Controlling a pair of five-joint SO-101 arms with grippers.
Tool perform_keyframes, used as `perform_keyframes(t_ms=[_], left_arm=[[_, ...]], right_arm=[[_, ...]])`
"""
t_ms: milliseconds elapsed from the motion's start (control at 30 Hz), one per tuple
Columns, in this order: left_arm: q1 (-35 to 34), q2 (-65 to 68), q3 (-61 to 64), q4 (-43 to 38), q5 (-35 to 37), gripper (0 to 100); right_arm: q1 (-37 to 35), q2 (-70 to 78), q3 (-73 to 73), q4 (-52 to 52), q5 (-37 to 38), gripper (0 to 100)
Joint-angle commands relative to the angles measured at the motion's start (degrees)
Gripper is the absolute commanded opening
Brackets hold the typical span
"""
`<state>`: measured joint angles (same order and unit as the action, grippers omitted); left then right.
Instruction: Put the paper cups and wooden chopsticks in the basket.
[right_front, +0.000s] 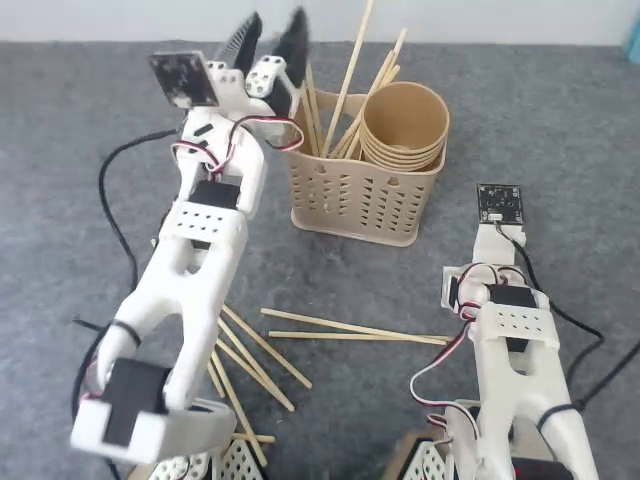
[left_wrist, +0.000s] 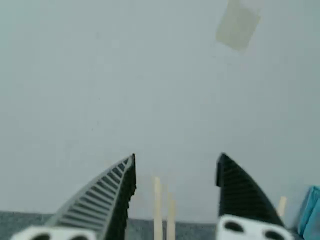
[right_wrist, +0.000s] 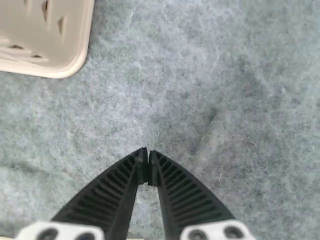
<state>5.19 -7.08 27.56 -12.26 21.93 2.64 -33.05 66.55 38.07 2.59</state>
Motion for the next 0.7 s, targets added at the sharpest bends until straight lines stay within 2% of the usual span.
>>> perform_keyframes(t_ms=[0,200,367,533,667], left_arm=[[0.8,-13.9,-3.6,19.0,0.4,35],[-1.4,-29.0,-6.0,45.0,0.4,24],[-11.1,-35.3,-1.6,60.7,0.4,9],[-21.5,-36.0,11.2,62.6,0.4,4],[-26.2,-36.0,23.5,55.8,0.4,4]], right_arm=[[0.1,-1.1,-1.6,-0.9,0.7,0.9],[0.1,-1.1,-1.6,-0.9,0.7,0.9],[0.1,-1.1,-1.4,-0.9,0.7,0.9],[0.1,-1.1,-1.4,-0.7,0.7,0.9],[0.1,-1.1,-1.3,-0.5,0.7,0.9]])
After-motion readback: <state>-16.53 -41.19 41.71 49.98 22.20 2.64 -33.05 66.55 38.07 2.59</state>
